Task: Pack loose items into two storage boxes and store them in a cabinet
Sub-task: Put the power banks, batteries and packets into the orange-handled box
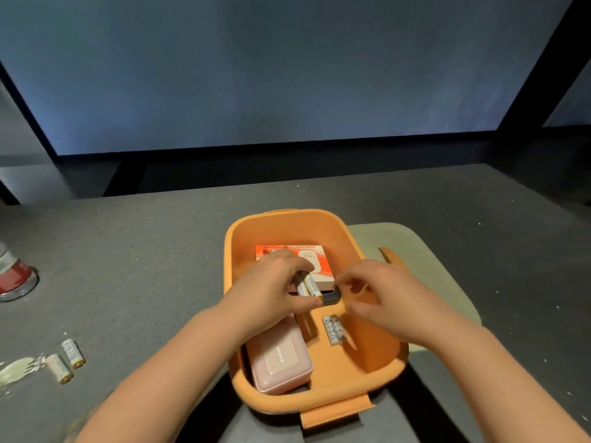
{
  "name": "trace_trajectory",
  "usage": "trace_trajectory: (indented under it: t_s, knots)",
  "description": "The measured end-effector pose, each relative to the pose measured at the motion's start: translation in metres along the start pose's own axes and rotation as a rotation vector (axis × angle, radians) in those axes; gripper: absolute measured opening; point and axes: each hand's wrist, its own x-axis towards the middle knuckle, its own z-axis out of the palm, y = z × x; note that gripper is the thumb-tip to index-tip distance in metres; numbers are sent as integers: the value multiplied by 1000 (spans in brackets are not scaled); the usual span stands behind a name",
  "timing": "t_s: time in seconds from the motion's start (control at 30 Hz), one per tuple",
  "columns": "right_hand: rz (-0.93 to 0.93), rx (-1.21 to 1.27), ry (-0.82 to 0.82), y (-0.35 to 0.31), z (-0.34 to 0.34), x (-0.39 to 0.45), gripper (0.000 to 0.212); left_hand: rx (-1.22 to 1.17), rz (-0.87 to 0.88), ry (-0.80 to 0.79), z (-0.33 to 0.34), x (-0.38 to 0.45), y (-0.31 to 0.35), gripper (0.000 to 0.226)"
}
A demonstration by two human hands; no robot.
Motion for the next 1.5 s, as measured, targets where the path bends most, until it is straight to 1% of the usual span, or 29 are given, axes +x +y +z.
trace_trajectory:
  t_s: [0.1,0.2,0.27,0.33,0.43,0.63,0.73,0.8,0.9,1.0,1.07,1.17,1.27,1.37,1.5]
  knots:
    - [39,103,186,10,-12,-24,28,106,51,-150,15,29,8,46]
    - [77,148,266,16,-10,-37,23,126,59,-320,35,49,13,44]
    - [81,181,301,17,-7,-43,22,146,40,-386,46,54,11,48]
    - [96,203,317,18,-2,-48,22,157,19,-421,56,54,9,53]
    - [105,194,284,19,5,-51,23,185,23,-454,64,52,7,57]
    - [92,168,254,10,6,-38,22,260,58,-442,66,50,7,42]
    - [67,169,254,6,4,-35,22,210,32,-374,59,48,7,35]
    - [36,178,265,2,2,-33,21,173,7,-253,44,40,10,39]
    - [-39,195,275,-12,2,-28,20,73,-55,48,15,8,8,38]
    - [-179,219,257,-40,10,-17,18,-112,-190,399,-6,-47,-3,22]
    - [-294,245,228,-69,23,-9,17,-162,-321,517,-14,-87,-18,18]
    - [-442,219,147,-124,49,1,17,-94,-517,537,-27,-147,-45,16]
    - [-587,213,76,-177,79,5,19,-58,-715,562,-36,-209,-67,18]
    - [-634,230,-1,-216,110,11,21,-34,-859,574,-40,-264,-76,17]
    - [-680,218,-97,-251,139,18,18,-29,-963,622,-42,-321,-92,15]
